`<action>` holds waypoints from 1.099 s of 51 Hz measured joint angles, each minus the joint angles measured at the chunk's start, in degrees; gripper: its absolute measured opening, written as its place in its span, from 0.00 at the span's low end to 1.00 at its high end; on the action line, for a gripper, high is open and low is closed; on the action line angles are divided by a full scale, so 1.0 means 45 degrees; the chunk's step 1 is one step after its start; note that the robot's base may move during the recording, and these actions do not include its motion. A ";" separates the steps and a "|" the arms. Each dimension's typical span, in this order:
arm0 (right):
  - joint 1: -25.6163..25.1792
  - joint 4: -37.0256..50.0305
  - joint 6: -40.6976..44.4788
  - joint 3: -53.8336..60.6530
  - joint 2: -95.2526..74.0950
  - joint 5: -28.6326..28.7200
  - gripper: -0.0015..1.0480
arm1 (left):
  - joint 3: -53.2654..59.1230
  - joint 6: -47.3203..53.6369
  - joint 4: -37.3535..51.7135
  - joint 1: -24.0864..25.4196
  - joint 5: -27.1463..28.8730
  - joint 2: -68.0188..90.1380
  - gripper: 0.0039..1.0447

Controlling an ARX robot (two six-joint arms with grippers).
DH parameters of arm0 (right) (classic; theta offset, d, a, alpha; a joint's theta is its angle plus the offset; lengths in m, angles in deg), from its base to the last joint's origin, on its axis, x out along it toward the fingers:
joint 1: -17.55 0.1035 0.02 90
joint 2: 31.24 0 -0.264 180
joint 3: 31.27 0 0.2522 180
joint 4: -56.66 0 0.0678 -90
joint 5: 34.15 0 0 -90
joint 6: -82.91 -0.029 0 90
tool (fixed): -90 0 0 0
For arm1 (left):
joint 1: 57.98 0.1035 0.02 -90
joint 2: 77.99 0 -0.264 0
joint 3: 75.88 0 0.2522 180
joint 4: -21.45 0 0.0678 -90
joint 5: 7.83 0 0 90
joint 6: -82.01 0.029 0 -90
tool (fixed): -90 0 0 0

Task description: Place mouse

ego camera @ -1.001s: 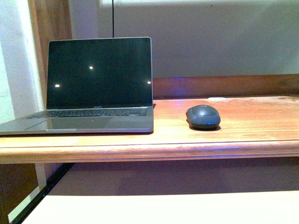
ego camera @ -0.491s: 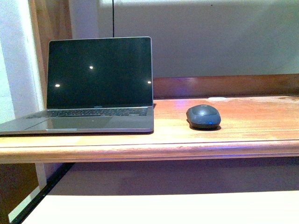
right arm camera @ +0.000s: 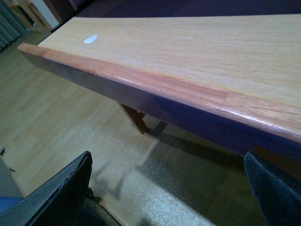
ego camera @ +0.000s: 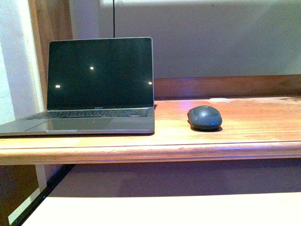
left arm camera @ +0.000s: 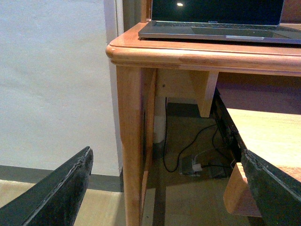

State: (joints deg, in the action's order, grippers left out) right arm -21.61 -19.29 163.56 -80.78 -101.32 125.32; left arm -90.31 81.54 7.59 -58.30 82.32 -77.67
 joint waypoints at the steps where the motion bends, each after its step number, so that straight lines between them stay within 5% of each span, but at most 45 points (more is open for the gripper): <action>1: 0.0107 0.0107 0.0000 0.0044 0.0087 0.0063 0.93 | 0.0000 0.0005 0.0000 0.0000 0.0000 0.0000 0.93; 11: 0.1248 0.2205 -0.1005 0.0772 0.1277 0.0379 0.93 | 0.0000 0.0000 0.0000 0.0000 0.0000 0.0000 0.93; 22: 0.3526 0.6547 -0.5600 0.2225 0.3201 -0.0175 0.93 | 0.0000 0.0000 0.0000 0.0000 0.0000 0.0000 0.93; 38: 0.7004 1.3746 -1.1851 0.3895 0.3458 -0.3240 0.93 | 0.0000 0.0000 0.0000 0.0000 0.0000 0.0000 0.93; 56: 1.0127 1.9059 -1.5591 0.3789 0.0835 -0.7266 0.93 | 0.0000 0.0000 0.0000 0.0000 0.0005 0.0000 0.93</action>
State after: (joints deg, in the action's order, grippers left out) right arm 23.96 66.48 93.40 -63.73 -97.56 92.62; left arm -90.31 81.54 7.59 -58.30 82.34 -77.67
